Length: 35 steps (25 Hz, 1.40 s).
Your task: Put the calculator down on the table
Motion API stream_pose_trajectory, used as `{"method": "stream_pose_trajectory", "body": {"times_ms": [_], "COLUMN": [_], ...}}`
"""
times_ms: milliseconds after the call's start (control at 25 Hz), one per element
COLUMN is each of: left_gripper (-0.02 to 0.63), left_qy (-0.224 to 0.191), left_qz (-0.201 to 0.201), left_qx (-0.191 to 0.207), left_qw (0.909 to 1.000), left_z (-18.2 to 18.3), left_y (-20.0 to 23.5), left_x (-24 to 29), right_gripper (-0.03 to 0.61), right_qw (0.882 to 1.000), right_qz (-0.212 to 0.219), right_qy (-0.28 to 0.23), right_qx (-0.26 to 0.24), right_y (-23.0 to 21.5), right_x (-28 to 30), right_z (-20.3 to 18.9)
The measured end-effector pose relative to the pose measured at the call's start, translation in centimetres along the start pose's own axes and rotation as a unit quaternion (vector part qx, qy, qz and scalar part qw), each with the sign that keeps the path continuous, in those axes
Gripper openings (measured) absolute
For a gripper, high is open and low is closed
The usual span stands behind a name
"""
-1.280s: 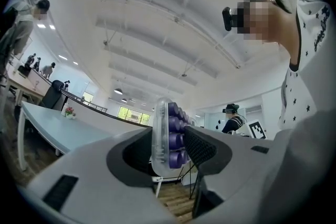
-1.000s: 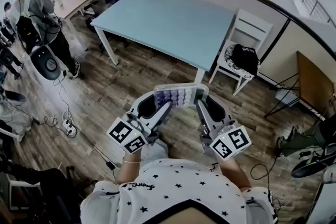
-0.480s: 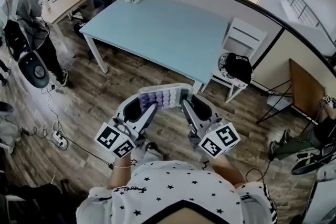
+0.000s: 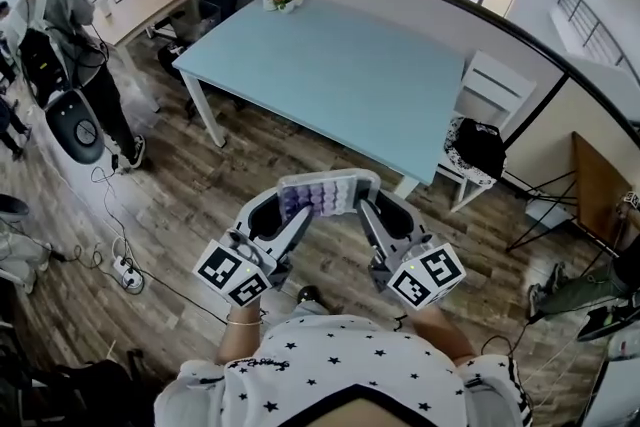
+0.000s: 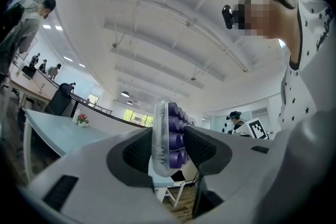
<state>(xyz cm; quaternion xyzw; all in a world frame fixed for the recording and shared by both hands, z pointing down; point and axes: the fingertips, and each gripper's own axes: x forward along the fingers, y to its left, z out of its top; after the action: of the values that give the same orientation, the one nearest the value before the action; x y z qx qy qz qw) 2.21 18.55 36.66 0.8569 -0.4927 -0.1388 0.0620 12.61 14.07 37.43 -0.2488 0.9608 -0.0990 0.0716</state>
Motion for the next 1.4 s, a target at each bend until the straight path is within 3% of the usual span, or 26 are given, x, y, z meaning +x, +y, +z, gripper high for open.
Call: {"method": "stream_pose_trajectory", "body": {"times_ms": [480, 960, 1400], "left_gripper": [0.192, 0.192, 0.192], "left_qy": [-0.003, 0.007, 0.011], "left_qz": [0.029, 0.011, 0.061], "left_qx": [0.007, -0.017, 0.015], "left_qw": [0.9995, 0.9998, 0.9980], "left_z": [1.0, -0.5, 1.2], "left_y": [5.5, 7.4, 11.5], "left_x": [-2.2, -1.4, 0.4], "right_gripper": [0.092, 0.092, 0.092], "right_qw": [0.999, 0.999, 0.998], "right_qz": [0.029, 0.000, 0.056], "right_qy": [0.014, 0.040, 0.031], "right_qx": [0.003, 0.007, 0.024], "right_y": [1.4, 0.2, -1.9], "right_x": [6.1, 7.0, 12.5], "right_z": [-1.8, -3.1, -2.8]}}
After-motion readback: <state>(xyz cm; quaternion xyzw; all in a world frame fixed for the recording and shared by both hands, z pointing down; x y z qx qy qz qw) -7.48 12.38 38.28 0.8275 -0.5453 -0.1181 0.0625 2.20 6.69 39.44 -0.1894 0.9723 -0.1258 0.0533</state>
